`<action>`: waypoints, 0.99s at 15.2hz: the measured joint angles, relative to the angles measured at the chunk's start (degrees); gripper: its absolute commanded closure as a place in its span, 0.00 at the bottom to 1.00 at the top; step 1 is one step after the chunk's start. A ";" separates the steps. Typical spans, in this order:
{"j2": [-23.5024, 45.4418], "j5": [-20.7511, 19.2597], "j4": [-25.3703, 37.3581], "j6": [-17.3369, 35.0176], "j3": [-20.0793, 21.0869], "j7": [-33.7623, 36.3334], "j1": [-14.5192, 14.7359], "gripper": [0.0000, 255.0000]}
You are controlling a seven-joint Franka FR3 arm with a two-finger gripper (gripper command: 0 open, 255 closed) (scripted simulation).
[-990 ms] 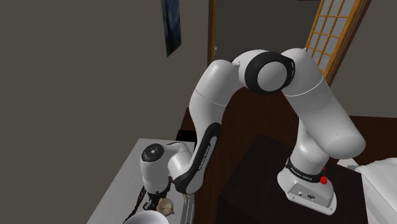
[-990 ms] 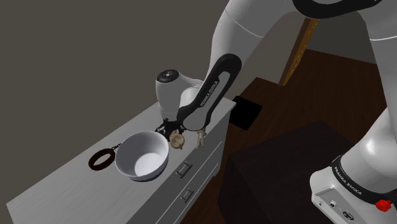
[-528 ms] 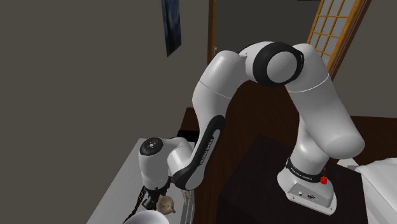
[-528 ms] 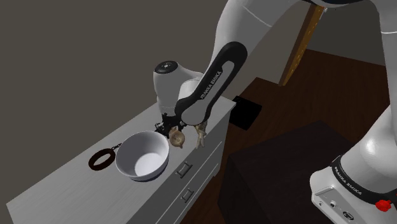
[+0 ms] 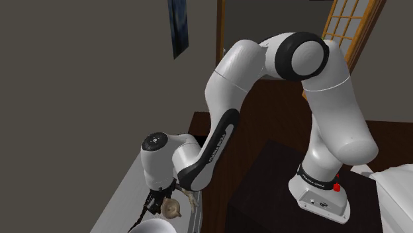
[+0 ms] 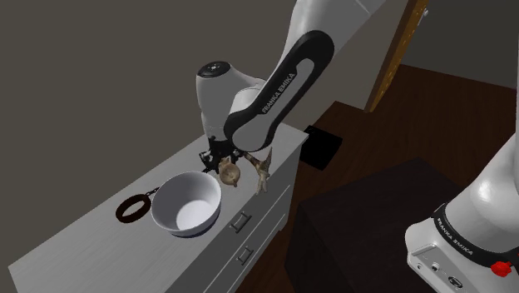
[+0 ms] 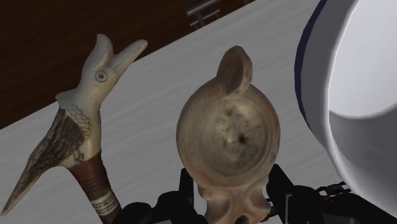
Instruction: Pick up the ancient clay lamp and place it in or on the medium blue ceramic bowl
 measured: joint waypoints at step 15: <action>-9.15 6.28 -0.69 -8.00 4.62 -4.67 -3.35 1.00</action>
